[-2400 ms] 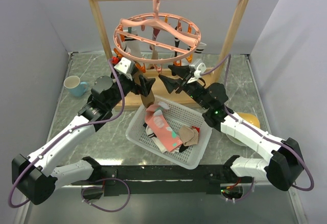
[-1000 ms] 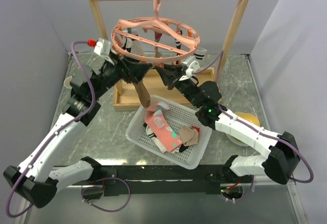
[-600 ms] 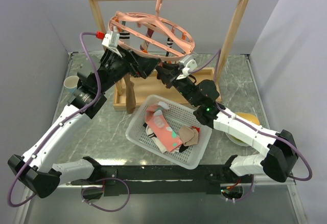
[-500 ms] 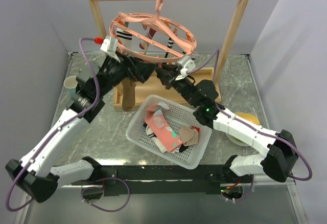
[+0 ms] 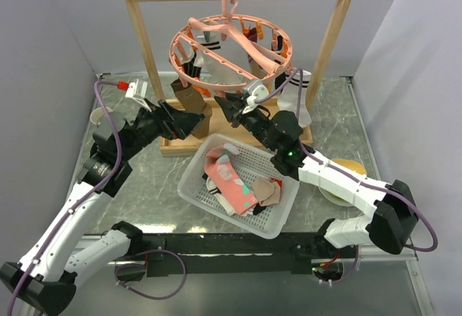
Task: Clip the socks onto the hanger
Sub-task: Open the clamp at the hanger.
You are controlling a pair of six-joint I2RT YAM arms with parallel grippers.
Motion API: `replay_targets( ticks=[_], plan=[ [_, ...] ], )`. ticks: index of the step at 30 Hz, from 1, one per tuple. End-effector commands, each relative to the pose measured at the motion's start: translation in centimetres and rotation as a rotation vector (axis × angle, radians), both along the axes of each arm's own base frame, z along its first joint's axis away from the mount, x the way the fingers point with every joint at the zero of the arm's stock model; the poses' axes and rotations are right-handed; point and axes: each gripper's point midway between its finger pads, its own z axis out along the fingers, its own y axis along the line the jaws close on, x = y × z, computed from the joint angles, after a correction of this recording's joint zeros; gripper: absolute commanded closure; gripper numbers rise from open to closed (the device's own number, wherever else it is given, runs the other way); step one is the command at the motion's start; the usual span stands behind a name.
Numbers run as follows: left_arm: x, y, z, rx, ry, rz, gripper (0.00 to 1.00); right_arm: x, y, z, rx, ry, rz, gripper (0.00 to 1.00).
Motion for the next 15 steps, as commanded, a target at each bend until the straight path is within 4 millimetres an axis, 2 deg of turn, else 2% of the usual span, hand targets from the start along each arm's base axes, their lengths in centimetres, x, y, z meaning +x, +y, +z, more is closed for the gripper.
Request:
replay_targets(
  ticks=[1,8,13,15],
  plan=[
    [-1.1,-1.7,5.5,-0.089,-0.094,-0.091,0.01,-0.2,0.3,2.7,0.04,-0.034,0.006,1.0],
    [-0.2,-4.2,7.9,-0.055,-0.191,-0.097,0.01,-0.1,0.6,2.4,0.046,-0.01,0.014,1.0],
    [2.1,-4.4,7.4,-0.024,-0.195,-0.019,0.01,-0.2,0.7,2.6,0.052,-0.007,0.019,1.0],
    [2.7,-4.2,7.5,-0.023,-0.207,0.013,0.07,-0.3,0.7,2.7,0.057,-0.006,0.022,1.0]
  ],
)
